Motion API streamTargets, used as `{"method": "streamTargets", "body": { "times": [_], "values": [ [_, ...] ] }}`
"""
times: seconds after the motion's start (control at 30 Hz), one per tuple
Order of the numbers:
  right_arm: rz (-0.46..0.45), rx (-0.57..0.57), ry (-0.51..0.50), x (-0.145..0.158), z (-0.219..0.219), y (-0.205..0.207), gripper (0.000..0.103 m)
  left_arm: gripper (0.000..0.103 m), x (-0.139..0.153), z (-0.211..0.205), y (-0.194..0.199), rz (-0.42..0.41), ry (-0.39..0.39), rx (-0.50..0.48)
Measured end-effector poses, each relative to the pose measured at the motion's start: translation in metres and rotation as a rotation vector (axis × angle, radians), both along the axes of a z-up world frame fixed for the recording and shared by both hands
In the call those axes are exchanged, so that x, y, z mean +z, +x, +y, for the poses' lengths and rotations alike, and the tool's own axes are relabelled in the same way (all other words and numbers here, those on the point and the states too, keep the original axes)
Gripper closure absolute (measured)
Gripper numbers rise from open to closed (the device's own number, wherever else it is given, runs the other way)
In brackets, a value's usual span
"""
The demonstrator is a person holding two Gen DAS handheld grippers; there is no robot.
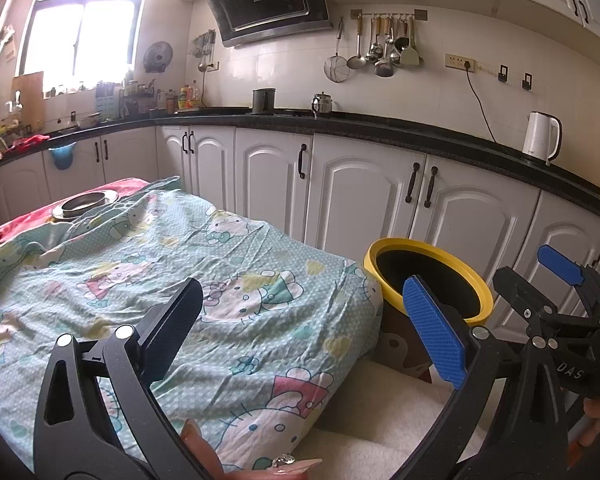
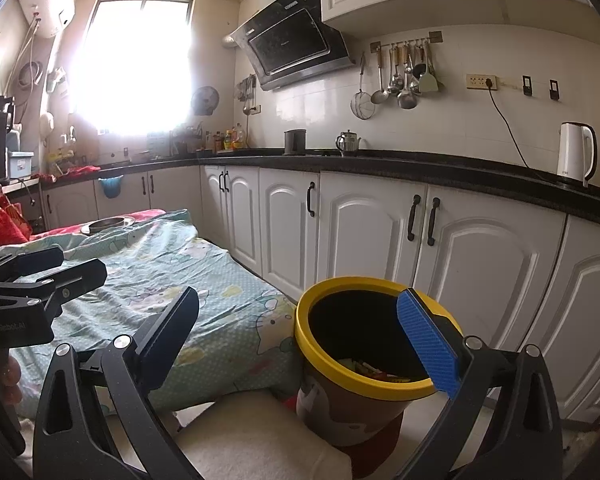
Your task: Collect trash
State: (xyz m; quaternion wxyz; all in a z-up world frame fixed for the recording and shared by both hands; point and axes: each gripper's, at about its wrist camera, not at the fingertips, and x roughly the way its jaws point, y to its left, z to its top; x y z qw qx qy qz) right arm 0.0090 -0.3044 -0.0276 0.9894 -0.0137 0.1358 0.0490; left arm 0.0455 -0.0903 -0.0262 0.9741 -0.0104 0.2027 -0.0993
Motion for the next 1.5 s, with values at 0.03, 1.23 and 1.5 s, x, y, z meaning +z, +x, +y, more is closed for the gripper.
{"method": "streamTargets", "body": {
  "times": [0.03, 1.23, 1.5],
  "values": [
    [0.002, 0.0, 0.0, 0.0, 0.0, 0.0, 0.006, 0.011, 0.0, 0.0, 0.0, 0.0, 0.0, 0.001],
    [-0.001, -0.013, 0.004, 0.003, -0.003, 0.003, 0.006, 0.011, 0.001, 0.005, 0.004, 0.046, -0.021, 0.012],
    [-0.002, 0.114, -0.034, 0.015, 0.038, 0.022, 0.006, 0.011, 0.006, 0.11, 0.001, 0.186, -0.09, 0.205]
  ]
}}
